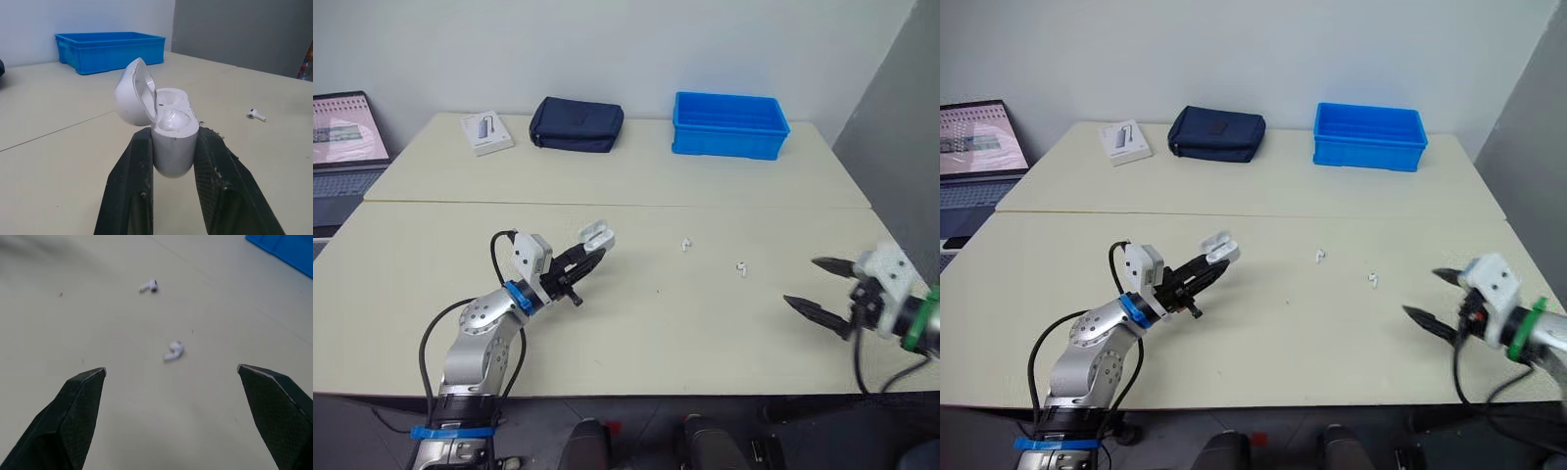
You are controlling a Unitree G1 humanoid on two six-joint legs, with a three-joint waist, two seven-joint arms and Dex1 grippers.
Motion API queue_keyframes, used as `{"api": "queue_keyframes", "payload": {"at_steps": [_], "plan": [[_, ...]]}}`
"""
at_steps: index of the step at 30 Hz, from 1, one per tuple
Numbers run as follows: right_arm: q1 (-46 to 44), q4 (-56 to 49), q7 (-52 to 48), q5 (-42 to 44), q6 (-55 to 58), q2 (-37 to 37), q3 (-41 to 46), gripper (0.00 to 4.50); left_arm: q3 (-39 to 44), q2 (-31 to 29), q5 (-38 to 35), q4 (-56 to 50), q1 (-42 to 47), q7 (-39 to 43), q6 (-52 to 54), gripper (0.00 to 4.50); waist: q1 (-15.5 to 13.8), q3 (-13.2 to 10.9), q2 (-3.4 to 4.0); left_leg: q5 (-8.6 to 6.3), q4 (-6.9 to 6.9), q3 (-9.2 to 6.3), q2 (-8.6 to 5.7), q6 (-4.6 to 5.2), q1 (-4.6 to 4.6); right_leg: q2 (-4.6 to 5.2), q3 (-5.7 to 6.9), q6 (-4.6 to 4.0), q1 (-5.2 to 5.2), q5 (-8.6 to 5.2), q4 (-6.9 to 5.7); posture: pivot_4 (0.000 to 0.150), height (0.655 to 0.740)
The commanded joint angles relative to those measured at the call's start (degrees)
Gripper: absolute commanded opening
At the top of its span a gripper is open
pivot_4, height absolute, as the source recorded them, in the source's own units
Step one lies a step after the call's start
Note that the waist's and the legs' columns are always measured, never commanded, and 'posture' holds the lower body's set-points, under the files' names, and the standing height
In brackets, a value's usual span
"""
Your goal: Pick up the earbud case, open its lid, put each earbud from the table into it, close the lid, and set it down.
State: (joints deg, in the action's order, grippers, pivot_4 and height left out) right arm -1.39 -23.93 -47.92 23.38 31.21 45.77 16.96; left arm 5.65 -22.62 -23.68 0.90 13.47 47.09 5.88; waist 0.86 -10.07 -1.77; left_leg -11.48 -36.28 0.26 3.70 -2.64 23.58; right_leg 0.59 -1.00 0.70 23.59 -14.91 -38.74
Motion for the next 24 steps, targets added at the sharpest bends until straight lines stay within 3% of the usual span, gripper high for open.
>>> {"api": "queue_keyframes", "payload": {"at_steps": [1, 7, 13, 23, 24], "plan": [[-10.31, 0.88, 9.18, -4.80, 3.33, -6.15, -10.35, 4.50, 0.02, -0.18, 0.30, -1.23, 0.47, -0.22, -1.06, 0.76, 0.45, -0.02, -0.03, 0.00, 0.01, 0.00, 0.00, 0.00, -0.01, 0.00, 0.00, 0.00, 0.00, 0.00, 0.00, 0.150, 0.7400], [-23.49, 11.53, 24.06, -13.27, 8.41, -21.79, -21.83, 4.50, -0.51, -0.35, 0.52, -1.38, 0.39, -0.58, -0.97, 0.76, 0.53, -0.02, -0.05, 0.01, 0.18, -0.03, 0.00, -0.01, 0.15, 0.01, 0.09, 0.30, 0.09, 0.13, 0.04, 0.150, 0.7400], [-30.80, 25.39, 34.77, -18.30, 4.50, -33.54, -22.61, 4.50, -0.77, -0.41, 0.70, -1.46, 0.27, -0.55, -0.77, 0.76, 0.57, -0.02, -0.05, 0.01, 0.23, 0.05, 0.01, -0.01, 0.33, 0.01, 0.04, 0.32, 0.33, 0.12, 0.02, 0.150, 0.7400], [-34.44, 44.32, 44.50, -24.27, -6.63, -41.63, -23.12, 4.50, -0.97, -0.41, 1.13, -0.59, 0.55, -0.03, -0.83, 0.76, 0.91, -0.02, -0.05, 0.01, 0.23, 0.09, 0.03, 0.00, 0.31, -0.01, -0.02, 0.32, 0.42, 0.12, -0.13, 0.150, 0.7400], [-34.29, 45.18, 44.67, -24.52, -7.12, -42.12, -23.32, 4.33, -0.98, -0.40, 1.17, -0.53, 0.53, -0.04, -0.85, 0.76, 0.95, -0.01, -0.05, 0.01, 0.23, 0.08, 0.04, 0.00, 0.29, -0.02, -0.02, 0.32, 0.42, 0.12, -0.14, 0.150, 0.7400]]}}
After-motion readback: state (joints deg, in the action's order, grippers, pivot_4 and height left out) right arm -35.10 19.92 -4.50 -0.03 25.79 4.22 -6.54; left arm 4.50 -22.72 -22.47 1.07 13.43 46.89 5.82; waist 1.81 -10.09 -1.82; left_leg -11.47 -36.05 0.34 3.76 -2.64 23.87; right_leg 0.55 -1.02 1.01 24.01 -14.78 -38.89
